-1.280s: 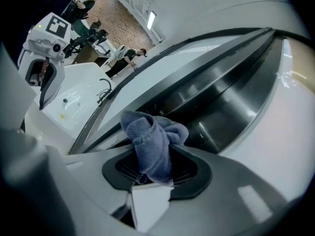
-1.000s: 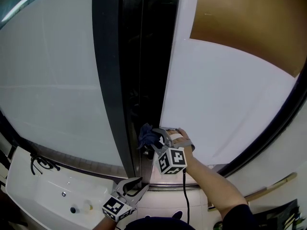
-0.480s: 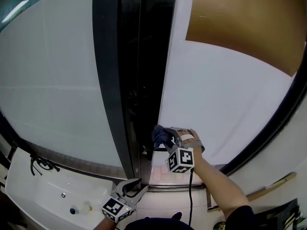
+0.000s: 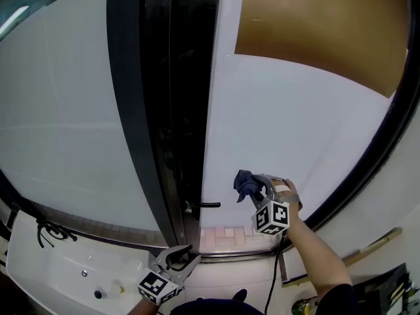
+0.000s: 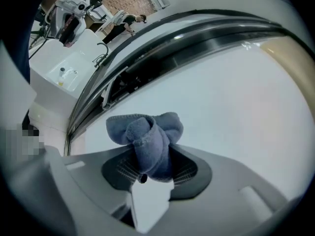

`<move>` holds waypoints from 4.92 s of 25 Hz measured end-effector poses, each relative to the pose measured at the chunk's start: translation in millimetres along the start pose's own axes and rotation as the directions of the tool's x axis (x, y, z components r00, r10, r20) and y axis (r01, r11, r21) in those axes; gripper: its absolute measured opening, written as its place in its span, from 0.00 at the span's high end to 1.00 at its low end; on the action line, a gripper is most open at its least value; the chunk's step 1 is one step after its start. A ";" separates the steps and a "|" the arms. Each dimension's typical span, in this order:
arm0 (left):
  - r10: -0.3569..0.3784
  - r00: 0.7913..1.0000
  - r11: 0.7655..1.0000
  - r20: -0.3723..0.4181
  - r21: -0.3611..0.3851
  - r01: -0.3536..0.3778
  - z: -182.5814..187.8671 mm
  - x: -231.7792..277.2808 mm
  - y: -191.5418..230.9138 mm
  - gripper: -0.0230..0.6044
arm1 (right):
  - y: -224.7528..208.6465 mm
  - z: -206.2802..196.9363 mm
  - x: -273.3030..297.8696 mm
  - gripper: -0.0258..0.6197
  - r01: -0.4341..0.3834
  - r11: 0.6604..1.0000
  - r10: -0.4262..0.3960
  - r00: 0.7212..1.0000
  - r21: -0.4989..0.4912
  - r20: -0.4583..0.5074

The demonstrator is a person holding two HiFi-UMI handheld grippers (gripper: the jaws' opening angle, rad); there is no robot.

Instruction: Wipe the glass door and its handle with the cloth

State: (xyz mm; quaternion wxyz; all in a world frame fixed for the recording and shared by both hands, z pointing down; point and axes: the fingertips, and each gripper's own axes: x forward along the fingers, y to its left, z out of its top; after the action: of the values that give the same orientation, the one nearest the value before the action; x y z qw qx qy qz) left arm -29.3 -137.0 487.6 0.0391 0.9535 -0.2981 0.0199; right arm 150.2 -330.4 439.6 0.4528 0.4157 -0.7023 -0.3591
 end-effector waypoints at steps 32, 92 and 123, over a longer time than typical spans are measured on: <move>0.010 1.000 1.000 0.009 0.007 -0.010 6.3 0.0 -10.0 0.77 | -24.3 144.8 -4.5 0.73 0.041 0.997 -0.024 0.965 -0.060 0.259; 0.110 0.994 0.994 -0.013 -0.028 -0.110 -9.6 -34.5 18.0 0.77 | 72.2 175.1 46.1 0.73 -0.250 0.966 0.221 0.934 0.071 0.280; 0.024 1.000 1.000 0.007 -0.014 -0.024 -0.3 -8.7 14.6 0.77 | 4.2 -26.1 -24.2 0.73 -0.083 0.956 0.086 0.996 0.281 0.002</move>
State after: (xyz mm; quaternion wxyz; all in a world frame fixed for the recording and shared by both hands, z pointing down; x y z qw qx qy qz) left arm -44.7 -144.0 488.3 0.0443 0.9497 -0.3097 0.0147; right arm 179.4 -310.0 443.8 0.4078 0.4471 -0.7609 -0.2341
